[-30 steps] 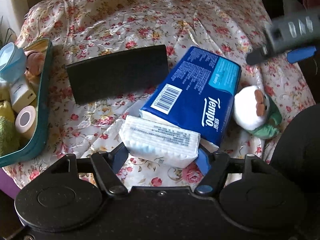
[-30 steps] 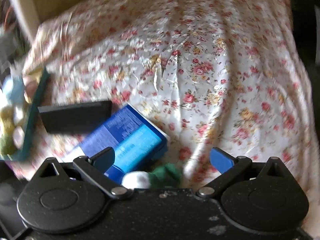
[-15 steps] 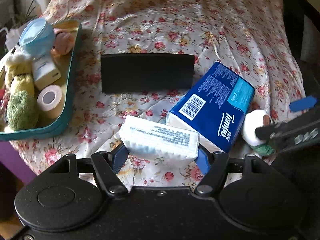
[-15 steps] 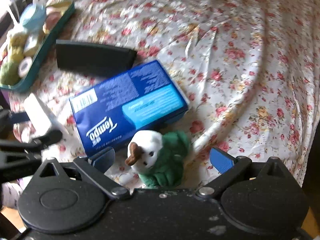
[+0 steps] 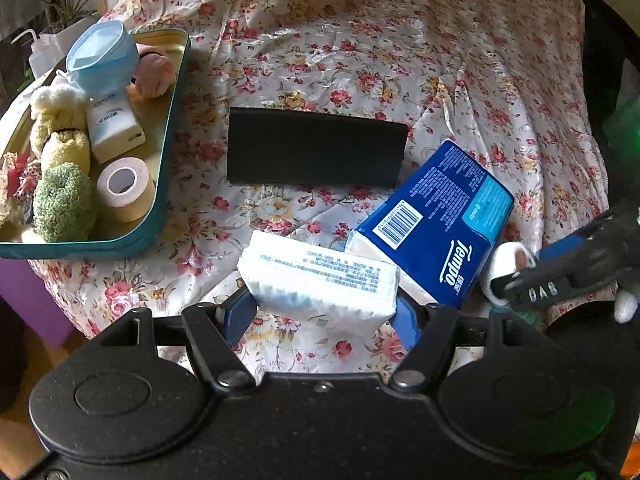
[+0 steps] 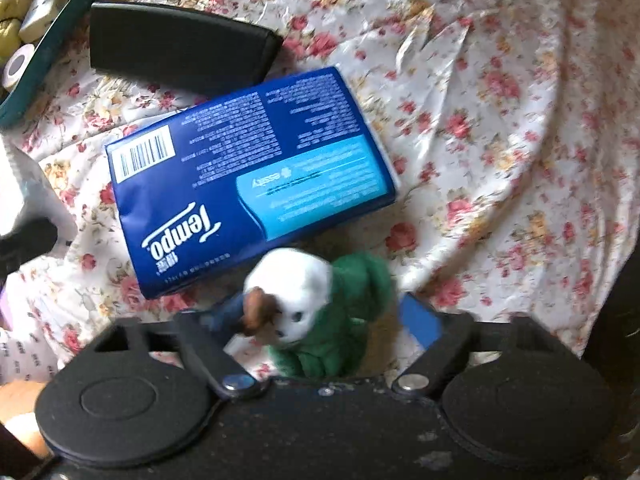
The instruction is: Organize soft objects
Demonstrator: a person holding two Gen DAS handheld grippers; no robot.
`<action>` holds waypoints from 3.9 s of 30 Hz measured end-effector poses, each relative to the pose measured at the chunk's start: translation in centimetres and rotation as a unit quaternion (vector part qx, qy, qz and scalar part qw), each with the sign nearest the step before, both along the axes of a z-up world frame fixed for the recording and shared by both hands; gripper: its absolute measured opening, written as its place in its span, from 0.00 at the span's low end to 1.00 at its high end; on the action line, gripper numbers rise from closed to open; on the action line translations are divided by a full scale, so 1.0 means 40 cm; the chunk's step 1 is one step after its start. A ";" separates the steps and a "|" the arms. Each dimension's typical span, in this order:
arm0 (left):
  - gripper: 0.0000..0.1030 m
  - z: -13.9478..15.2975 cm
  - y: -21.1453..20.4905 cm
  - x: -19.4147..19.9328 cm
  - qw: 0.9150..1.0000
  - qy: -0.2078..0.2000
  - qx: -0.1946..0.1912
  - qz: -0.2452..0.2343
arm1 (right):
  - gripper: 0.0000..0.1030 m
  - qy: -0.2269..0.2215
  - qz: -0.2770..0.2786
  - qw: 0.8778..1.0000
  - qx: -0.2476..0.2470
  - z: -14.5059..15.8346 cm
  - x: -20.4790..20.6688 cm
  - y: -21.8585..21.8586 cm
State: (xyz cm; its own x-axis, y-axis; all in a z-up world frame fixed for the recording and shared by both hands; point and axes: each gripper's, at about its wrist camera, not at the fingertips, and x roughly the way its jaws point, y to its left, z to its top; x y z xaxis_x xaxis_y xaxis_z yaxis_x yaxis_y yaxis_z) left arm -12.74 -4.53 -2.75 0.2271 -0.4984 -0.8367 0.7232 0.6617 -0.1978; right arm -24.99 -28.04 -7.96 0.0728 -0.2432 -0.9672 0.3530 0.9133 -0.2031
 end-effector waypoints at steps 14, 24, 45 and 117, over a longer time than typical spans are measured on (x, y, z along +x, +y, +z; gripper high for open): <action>0.63 0.069 0.027 0.033 1.000 0.000 -0.013 0.028 | 0.46 -0.143 -0.061 0.988 -0.009 0.202 -0.093 -0.041; 0.63 0.244 0.065 0.139 0.996 -0.063 -0.020 0.061 | 0.46 -0.265 -0.033 0.963 0.049 0.327 -0.024 0.043; 0.63 0.308 0.111 0.568 0.980 -0.080 0.037 0.181 | 0.47 -0.324 0.074 0.933 0.135 0.366 0.318 0.283; 0.95 0.195 0.306 0.237 0.941 -0.147 0.045 0.301 | 0.84 -0.355 0.043 0.934 -0.011 0.246 0.146 0.419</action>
